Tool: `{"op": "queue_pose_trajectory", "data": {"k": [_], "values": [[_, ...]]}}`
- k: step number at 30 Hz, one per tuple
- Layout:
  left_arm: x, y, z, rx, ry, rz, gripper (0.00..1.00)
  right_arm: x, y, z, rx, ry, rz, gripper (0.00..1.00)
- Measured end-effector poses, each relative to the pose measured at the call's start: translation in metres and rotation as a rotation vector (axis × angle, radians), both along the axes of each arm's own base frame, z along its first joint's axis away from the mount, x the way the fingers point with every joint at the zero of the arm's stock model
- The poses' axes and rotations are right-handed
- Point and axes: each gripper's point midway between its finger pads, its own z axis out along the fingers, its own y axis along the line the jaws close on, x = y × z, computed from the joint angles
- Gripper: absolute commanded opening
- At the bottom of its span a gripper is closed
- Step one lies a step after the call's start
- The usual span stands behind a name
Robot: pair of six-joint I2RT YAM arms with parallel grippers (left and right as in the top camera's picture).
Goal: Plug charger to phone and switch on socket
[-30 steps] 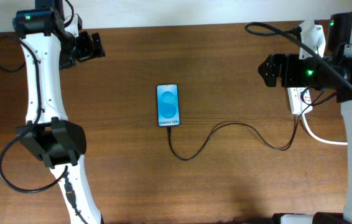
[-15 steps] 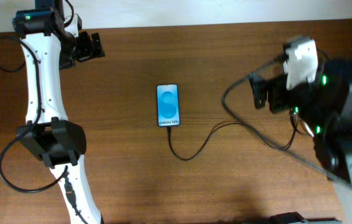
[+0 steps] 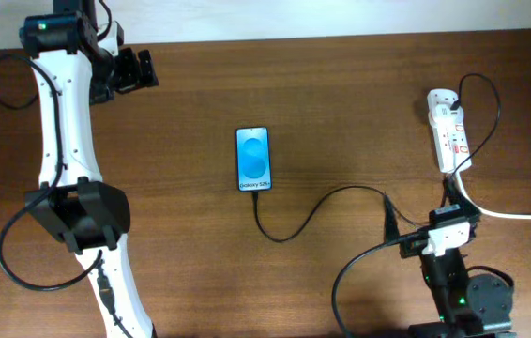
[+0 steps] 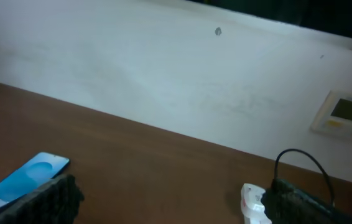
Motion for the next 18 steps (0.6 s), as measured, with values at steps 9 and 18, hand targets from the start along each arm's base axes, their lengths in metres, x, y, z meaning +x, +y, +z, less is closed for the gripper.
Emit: {"op": "queue_pose_trajectory", "data": {"k": [9,18], "values": [[0.0,0.0,0.0,0.0,0.001,0.0,0.99,0.001,0.0,-0.045,-0.006,-0.015,0.0,0.98],[0.0,0.0,0.0,0.0,0.001,0.0,0.99,0.004,0.0,-0.089,-0.013,0.093,-0.004,0.98]]}}
